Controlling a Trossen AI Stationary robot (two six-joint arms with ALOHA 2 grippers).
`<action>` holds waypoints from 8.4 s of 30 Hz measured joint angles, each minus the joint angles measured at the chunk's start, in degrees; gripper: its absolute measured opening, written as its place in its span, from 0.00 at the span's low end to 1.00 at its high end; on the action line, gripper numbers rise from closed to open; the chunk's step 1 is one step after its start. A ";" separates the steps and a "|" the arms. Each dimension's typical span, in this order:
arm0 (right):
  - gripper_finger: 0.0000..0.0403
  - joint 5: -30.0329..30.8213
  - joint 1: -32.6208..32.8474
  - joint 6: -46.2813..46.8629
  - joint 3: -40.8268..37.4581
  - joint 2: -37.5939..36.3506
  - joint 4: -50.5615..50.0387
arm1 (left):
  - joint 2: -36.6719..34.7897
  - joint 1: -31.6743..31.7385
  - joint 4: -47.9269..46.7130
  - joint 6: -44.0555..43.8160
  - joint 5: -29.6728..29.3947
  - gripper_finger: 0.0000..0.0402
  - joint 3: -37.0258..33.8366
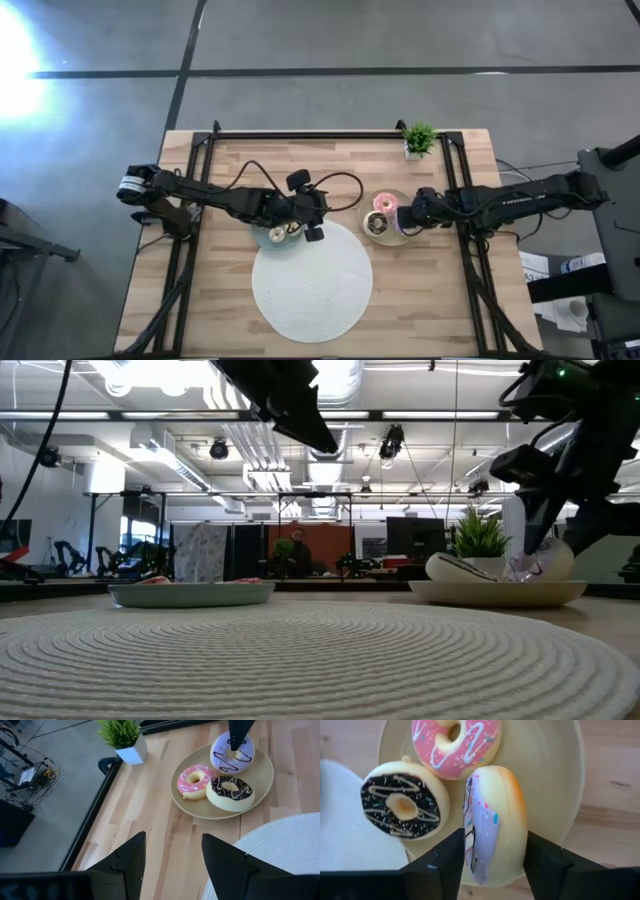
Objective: Pick & Place donuts
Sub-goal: Put the big orange donut on the brown plate, then return to Home Position
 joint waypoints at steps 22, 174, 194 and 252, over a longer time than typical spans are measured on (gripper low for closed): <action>0.44 -2.64 -0.37 -3.13 3.94 0.30 -7.70 | -4.58 0.41 -1.88 -2.11 -1.09 0.42 -0.02; 0.44 -0.90 0.15 -55.12 -26.13 -50.27 44.94 | -89.72 0.72 17.69 -35.80 27.36 0.42 -68.19; 0.44 -0.81 0.15 -55.10 -26.06 -53.07 43.66 | -87.32 0.68 17.71 -35.67 27.56 0.42 -69.40; 0.44 -0.88 0.15 -55.09 -26.11 -52.48 43.31 | -89.74 8.52 18.27 -35.67 27.38 0.42 -69.70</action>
